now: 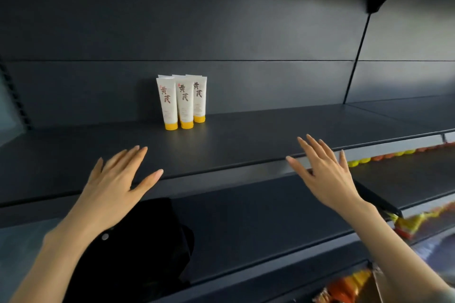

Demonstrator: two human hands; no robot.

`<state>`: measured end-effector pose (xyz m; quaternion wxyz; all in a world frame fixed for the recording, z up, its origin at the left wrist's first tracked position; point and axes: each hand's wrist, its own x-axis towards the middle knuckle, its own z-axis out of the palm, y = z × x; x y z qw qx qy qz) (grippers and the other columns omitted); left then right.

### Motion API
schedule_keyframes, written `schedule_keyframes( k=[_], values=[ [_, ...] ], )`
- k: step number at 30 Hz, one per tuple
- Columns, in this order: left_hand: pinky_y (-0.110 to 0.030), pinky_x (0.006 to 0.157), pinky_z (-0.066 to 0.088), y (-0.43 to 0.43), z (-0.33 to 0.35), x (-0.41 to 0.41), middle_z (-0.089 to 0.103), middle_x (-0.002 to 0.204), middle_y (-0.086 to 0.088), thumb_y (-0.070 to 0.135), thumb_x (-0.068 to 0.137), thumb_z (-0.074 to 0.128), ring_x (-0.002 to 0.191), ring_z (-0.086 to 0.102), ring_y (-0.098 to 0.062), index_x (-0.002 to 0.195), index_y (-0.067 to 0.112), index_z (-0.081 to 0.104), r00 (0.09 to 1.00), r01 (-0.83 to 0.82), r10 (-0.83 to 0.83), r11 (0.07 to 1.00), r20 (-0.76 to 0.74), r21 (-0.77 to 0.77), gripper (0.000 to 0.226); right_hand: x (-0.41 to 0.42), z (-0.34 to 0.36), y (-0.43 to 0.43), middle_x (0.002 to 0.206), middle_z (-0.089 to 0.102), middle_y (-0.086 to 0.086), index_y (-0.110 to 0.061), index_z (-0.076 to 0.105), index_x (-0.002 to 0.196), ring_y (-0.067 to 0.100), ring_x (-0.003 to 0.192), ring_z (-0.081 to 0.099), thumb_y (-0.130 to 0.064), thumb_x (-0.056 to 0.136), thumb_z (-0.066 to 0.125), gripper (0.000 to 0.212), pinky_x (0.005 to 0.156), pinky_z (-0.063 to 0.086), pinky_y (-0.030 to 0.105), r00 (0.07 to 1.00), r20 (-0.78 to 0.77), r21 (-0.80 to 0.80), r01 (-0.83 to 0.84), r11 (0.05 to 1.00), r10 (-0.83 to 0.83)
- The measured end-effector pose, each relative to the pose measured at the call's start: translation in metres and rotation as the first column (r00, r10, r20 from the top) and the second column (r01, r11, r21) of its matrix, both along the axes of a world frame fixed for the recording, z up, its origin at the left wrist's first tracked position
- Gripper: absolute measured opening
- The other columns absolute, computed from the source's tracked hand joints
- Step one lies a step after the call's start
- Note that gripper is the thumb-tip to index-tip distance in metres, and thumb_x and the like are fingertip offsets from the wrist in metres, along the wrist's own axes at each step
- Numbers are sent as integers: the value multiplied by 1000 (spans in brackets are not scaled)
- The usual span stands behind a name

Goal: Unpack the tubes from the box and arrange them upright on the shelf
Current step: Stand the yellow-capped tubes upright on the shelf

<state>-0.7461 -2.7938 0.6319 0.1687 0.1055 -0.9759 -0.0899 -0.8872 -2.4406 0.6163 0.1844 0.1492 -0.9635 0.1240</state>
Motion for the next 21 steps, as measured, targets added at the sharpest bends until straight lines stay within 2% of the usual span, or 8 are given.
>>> schedule_keyframes(
  k=[4,7,9,12,15,21],
  values=[
    [-41,118,-1,25,-2,-7,7,159,9,71,77,7,145,1,-7,151,26,6,1000,-19,19,995,2,-96,87,9,-12,39,159,9,-9,-30,13,151,15,147,2,-71,81,14,81,116,0,51,999,-4,-59,37,998,-37],
    [-41,118,0,54,-4,-14,6,159,9,76,78,6,145,0,-7,151,26,8,1000,-11,10,994,-15,-113,88,14,-22,70,159,12,-8,-30,14,151,16,147,5,-71,81,15,81,116,1,51,998,4,-90,57,994,-57],
    [-41,118,0,79,-7,-21,8,159,9,81,79,3,146,1,-8,151,26,11,999,4,-7,995,-35,-100,91,15,-32,95,159,11,-7,-29,12,152,17,147,5,-72,81,13,83,116,1,52,996,30,-77,90,993,-88],
    [-43,117,1,117,-16,-30,12,159,7,76,72,-1,146,4,-12,151,24,17,997,22,-30,994,-75,-109,96,16,-49,136,160,7,-7,-29,8,152,17,148,2,-73,79,9,85,116,1,53,987,76,-44,145,988,-141],
    [-48,116,5,156,-32,-37,17,158,2,74,77,4,146,8,-17,150,20,21,993,33,-46,992,-104,-123,92,16,-64,179,160,2,-7,-29,5,152,17,147,0,-73,78,8,86,116,1,52,974,121,2,193,981,-191],
    [-52,115,10,234,-71,-45,22,156,-4,70,83,9,145,15,-22,148,14,26,989,131,-138,983,-49,-131,88,21,-99,255,160,2,-6,-30,5,152,17,147,0,-75,75,5,89,116,3,51,951,182,54,244,968,-250]
  ],
)
